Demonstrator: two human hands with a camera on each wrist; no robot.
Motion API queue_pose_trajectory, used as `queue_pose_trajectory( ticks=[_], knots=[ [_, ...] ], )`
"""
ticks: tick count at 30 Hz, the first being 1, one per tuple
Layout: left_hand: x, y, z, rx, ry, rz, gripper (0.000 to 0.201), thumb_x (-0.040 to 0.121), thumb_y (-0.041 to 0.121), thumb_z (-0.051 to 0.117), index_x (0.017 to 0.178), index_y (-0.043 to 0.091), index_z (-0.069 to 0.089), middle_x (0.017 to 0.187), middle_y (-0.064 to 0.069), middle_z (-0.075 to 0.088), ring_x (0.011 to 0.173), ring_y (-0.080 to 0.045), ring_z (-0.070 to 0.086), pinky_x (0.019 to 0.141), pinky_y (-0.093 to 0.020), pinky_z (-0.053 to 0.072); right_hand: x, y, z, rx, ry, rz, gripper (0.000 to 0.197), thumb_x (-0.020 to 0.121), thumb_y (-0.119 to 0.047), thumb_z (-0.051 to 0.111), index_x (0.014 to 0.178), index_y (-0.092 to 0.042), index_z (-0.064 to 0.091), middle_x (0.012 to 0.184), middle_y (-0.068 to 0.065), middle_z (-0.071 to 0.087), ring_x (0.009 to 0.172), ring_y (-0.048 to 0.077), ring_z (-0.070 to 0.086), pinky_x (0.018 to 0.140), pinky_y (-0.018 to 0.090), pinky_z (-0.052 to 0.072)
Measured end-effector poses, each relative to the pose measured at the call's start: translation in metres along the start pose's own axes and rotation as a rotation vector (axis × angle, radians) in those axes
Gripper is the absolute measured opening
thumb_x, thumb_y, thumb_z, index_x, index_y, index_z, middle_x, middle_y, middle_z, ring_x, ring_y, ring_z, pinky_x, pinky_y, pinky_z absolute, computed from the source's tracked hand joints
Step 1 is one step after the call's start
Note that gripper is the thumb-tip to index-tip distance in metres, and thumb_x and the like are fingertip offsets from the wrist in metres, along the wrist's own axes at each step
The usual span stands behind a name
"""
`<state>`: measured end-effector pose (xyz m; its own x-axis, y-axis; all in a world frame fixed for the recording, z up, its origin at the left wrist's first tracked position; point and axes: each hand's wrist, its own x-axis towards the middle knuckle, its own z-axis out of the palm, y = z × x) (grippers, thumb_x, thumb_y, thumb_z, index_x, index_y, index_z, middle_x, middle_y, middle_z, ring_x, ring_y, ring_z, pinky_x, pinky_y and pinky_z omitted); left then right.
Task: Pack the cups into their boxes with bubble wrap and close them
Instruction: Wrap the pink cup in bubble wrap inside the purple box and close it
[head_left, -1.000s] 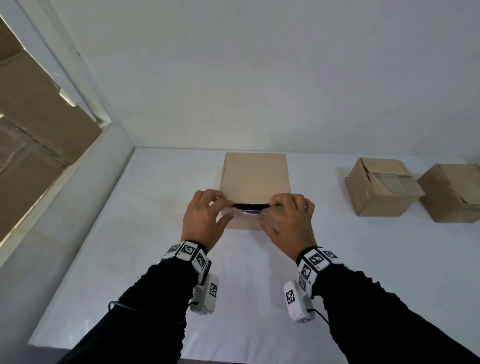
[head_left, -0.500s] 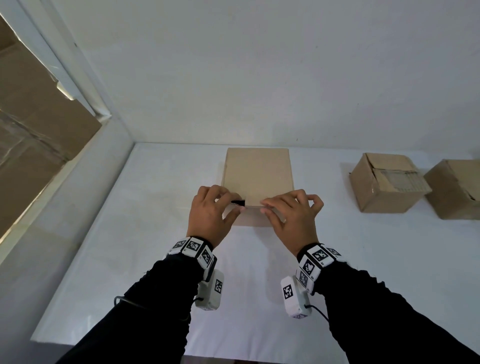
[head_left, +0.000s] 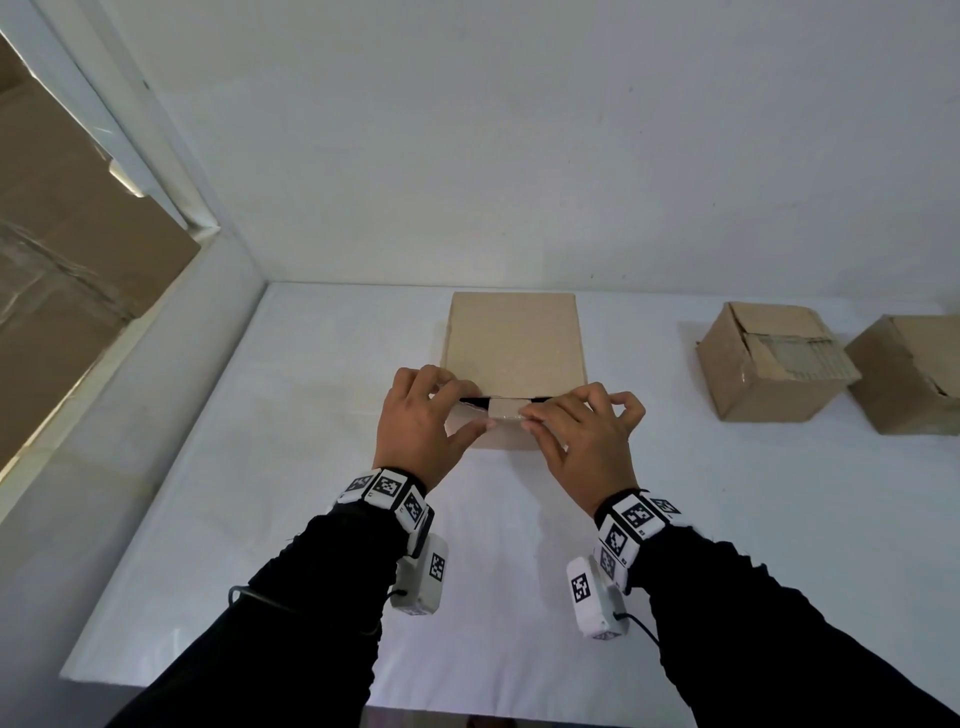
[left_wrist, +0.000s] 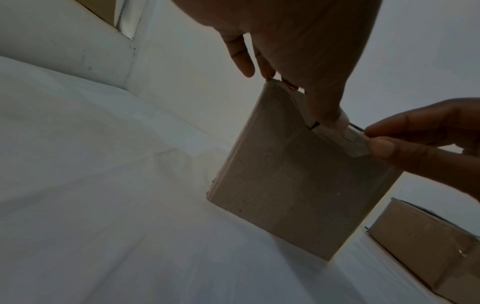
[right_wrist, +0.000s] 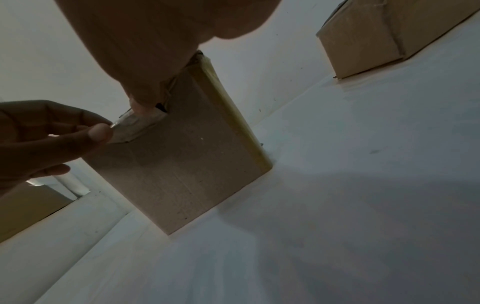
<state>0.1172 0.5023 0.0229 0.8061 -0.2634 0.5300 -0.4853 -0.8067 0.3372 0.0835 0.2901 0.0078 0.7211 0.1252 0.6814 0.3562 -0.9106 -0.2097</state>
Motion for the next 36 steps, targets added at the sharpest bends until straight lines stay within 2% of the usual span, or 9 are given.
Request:
queue_pose_trajectory(
  ticks=[5,8,10,13,17,21,27,34,36],
  knots=[
    [0.002,0.0,0.001,0.014,-0.022,-0.031,0.039,0.077,0.051,0.072,0.106,0.025,0.069,0.094,0.003,0.055,0.088,-0.021,0.045,0.076,-0.033,0.047,0.006,-0.002,-0.002,-0.007,0.009,0.021,0.005,0.088,-0.033,0.068,0.084,-0.032,0.07,0.084,-0.018,0.065,0.092,0.013,0.055,0.088,0.04,0.023],
    [0.006,0.0,0.0,0.023,-0.033,-0.03,0.038,0.078,0.051,0.066,0.107,0.026,0.069,0.096,0.003,0.055,0.088,-0.021,0.045,0.075,-0.036,0.048,0.011,-0.003,-0.004,-0.005,-0.028,0.094,0.004,0.085,-0.038,0.069,0.086,-0.034,0.068,0.1,-0.015,0.061,0.102,0.016,0.052,0.089,0.041,0.023],
    [0.006,0.001,0.002,0.014,-0.039,-0.046,0.037,0.079,0.051,0.064,0.106,0.026,0.069,0.104,0.0,0.055,0.094,-0.024,0.047,0.079,-0.036,0.048,0.013,-0.001,-0.005,0.021,-0.093,0.163,0.014,0.083,-0.043,0.068,0.094,-0.035,0.064,0.112,-0.013,0.056,0.11,0.015,0.049,0.094,0.041,0.023],
    [0.007,0.008,0.006,-0.09,-0.07,-0.178,0.033,0.079,0.05,0.066,0.103,0.027,0.066,0.124,-0.001,0.05,0.103,-0.024,0.052,0.079,-0.033,0.049,0.019,0.004,-0.003,0.079,-0.142,0.21,0.026,0.083,-0.048,0.065,0.101,-0.031,0.058,0.108,-0.014,0.056,0.106,0.015,0.05,0.093,0.038,0.03],
    [0.015,0.013,0.007,-0.147,-0.094,-0.306,0.027,0.079,0.046,0.072,0.096,0.028,0.063,0.132,0.008,0.047,0.082,-0.016,0.063,0.066,-0.029,0.048,0.028,0.007,-0.001,0.096,-0.151,0.208,0.027,0.08,-0.044,0.069,0.098,-0.026,0.06,0.102,-0.009,0.056,0.097,0.02,0.048,0.079,0.039,0.04],
    [0.022,0.007,0.008,-0.172,-0.146,-0.275,0.027,0.077,0.044,0.074,0.098,0.033,0.061,0.135,0.013,0.046,0.079,-0.014,0.063,0.069,-0.03,0.05,0.024,0.018,-0.003,0.07,-0.234,0.141,0.042,0.068,-0.042,0.074,0.103,-0.024,0.06,0.113,-0.002,0.053,0.106,0.025,0.046,0.079,0.037,0.042],
    [0.048,0.012,0.027,-0.222,-0.257,-0.225,0.033,0.077,0.02,0.074,0.105,0.032,0.062,0.139,0.016,0.044,0.074,-0.009,0.055,0.074,-0.032,0.049,0.031,0.054,-0.01,0.025,-0.228,0.189,0.037,0.072,-0.028,0.074,0.105,-0.023,0.058,0.113,0.002,0.052,0.104,0.027,0.048,0.075,0.039,0.047],
    [0.072,0.028,0.052,-0.263,-0.27,-0.244,0.025,0.08,0.018,0.072,0.103,0.026,0.065,0.14,0.015,0.045,0.084,-0.013,0.061,0.071,-0.025,0.042,0.045,0.083,-0.015,-0.039,-0.285,0.222,0.036,0.074,-0.025,0.073,0.106,-0.022,0.058,0.113,0.004,0.051,0.103,0.028,0.048,0.073,0.04,0.049],
    [0.073,0.029,0.055,-0.243,-0.271,-0.236,0.024,0.08,0.021,0.072,0.102,0.028,0.065,0.141,0.017,0.044,0.082,-0.013,0.062,0.07,-0.027,0.047,0.048,0.084,-0.015,-0.053,-0.299,0.221,0.037,0.072,-0.024,0.073,0.106,-0.022,0.057,0.113,0.004,0.051,0.103,0.027,0.047,0.073,0.04,0.05]
  ],
)
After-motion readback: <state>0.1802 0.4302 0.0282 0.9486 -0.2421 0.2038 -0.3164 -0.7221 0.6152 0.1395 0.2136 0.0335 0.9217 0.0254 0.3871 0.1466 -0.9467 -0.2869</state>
